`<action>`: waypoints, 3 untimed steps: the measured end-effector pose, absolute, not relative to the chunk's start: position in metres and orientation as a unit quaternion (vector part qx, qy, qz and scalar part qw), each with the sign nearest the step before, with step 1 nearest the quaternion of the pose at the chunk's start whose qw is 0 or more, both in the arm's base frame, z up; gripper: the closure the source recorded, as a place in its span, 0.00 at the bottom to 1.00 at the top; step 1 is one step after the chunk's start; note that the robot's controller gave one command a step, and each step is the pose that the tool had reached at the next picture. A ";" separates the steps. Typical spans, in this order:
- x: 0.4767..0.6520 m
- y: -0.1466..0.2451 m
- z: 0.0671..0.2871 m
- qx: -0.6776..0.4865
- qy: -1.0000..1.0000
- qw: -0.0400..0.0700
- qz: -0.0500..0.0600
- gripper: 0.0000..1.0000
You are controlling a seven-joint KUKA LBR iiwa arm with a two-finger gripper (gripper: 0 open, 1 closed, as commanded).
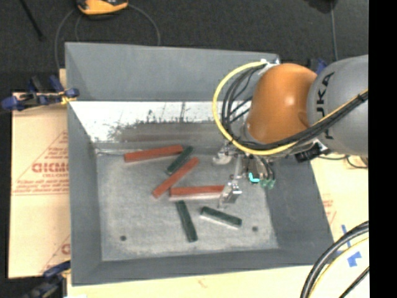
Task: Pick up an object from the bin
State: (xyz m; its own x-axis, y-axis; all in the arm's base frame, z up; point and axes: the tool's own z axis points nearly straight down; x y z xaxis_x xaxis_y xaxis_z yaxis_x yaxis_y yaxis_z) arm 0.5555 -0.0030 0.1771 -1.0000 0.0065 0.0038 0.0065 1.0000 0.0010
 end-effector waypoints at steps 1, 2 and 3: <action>0.557 -0.003 0.181 -0.003 -1.000 -0.002 0.000 0.00; 0.604 0.000 0.091 0.070 -0.998 -0.004 0.000 1.00; 0.615 0.001 0.098 0.069 -0.997 -0.030 0.000 0.00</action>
Offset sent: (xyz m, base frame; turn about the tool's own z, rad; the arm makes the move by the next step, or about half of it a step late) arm 0.0400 0.0036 -0.1035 -0.1480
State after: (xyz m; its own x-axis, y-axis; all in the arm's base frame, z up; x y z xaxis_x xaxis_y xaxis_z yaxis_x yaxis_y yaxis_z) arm 0.6146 0.0008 0.0978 -0.9888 -0.1366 -0.0596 -0.1366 0.9906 -0.0044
